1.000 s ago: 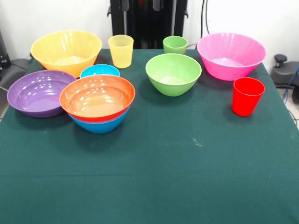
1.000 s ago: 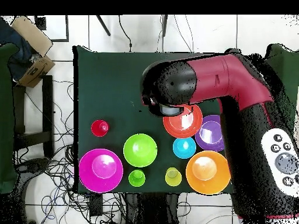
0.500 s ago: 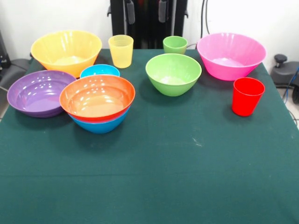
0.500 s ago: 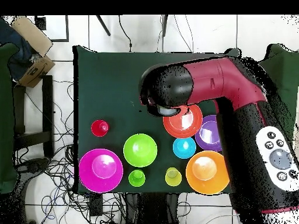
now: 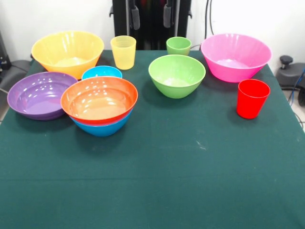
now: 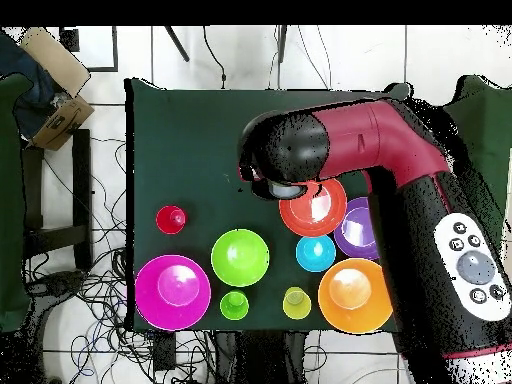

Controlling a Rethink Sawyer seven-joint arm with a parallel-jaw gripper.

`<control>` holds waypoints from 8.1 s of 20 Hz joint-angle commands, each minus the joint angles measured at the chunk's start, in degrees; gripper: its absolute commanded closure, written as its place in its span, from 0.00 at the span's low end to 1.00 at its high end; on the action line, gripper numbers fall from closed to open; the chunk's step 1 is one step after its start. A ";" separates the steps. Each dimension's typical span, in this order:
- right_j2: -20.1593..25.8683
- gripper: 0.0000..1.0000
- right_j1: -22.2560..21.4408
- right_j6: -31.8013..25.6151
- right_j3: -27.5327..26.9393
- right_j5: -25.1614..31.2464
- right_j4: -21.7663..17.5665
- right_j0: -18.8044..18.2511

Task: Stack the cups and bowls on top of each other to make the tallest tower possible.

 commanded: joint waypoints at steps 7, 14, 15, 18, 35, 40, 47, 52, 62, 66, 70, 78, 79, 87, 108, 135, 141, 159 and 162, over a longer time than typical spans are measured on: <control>-3.18 0.00 4.28 -4.86 5.11 -4.98 -4.28 2.53; -3.91 0.00 5.16 -4.97 4.77 -5.54 -4.43 2.99; -4.12 0.00 5.68 -5.03 4.58 -5.78 -4.75 2.99; -4.51 0.00 7.21 -4.85 5.09 -8.06 -5.66 2.66; -5.38 0.00 9.64 -5.40 4.95 -11.25 -6.68 2.60; -5.21 0.00 9.12 -5.58 5.06 -10.79 -6.12 2.56; -4.69 0.00 8.89 -5.93 5.21 -11.21 -5.62 1.88; -4.07 0.00 8.62 -7.22 5.11 -10.55 -4.86 0.92; -2.67 0.00 7.56 -9.90 5.45 -8.85 -3.57 -1.59; -2.80 0.00 7.79 -9.64 5.38 -9.15 -4.26 -1.49; -3.94 0.00 8.99 -7.43 6.48 -12.00 -6.60 -0.27; -5.70 0.00 11.15 -4.79 7.62 -16.76 -9.38 0.98; -5.95 0.00 11.62 -4.50 7.50 -17.37 -9.70 1.19; -7.05 0.00 12.91 -3.40 7.45 -19.23 -10.52 1.99; -6.84 0.00 13.99 -4.87 3.92 -15.44 -7.80 1.70; -8.84 0.00 16.57 -4.47 5.11 -20.14 -10.49 2.08; -6.02 0.00 9.81 -7.01 3.88 -9.89 -4.19 2.32; -7.90 0.00 15.18 -7.23 -3.08 -6.72 -5.21 5.06; -8.71 0.00 18.21 -7.01 -6.30 -6.21 -5.80 6.17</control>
